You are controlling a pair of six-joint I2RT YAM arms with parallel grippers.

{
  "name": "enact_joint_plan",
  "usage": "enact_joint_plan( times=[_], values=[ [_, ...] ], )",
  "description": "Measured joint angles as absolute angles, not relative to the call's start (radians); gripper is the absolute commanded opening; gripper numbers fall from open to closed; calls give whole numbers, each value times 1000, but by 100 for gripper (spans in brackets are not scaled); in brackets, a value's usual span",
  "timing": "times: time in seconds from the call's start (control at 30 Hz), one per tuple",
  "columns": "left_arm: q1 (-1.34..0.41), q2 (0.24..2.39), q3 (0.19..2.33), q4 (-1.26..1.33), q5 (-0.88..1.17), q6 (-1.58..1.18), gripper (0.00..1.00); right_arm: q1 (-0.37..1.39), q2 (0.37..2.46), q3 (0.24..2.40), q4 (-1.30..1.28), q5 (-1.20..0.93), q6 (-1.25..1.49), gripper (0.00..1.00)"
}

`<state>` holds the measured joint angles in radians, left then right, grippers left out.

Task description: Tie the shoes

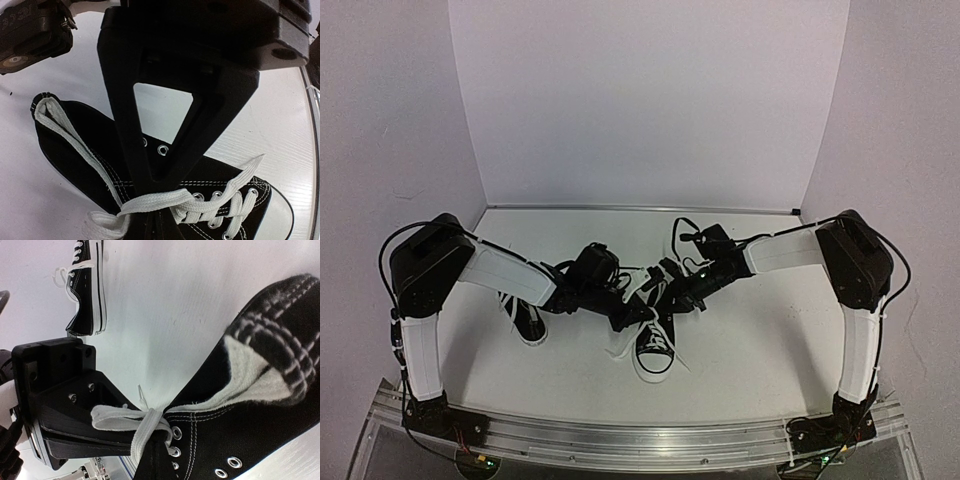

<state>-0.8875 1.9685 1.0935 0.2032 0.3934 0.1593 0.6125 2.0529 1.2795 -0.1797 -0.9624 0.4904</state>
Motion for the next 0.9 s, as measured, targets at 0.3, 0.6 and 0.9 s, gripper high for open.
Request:
enact_joint_plan(
  times=[0.3, 0.6, 0.9],
  values=[
    [-889, 1889, 1079, 104, 363, 195, 24, 611, 2053, 1280, -181, -944, 490, 0],
    [-889, 1789, 1036, 38, 361, 216, 33, 609, 2043, 1279, -182, -926, 491, 0],
    [-847, 1770, 1007, 52, 353, 129, 40, 609, 2009, 1279, -181, -910, 490, 0]
  ],
)
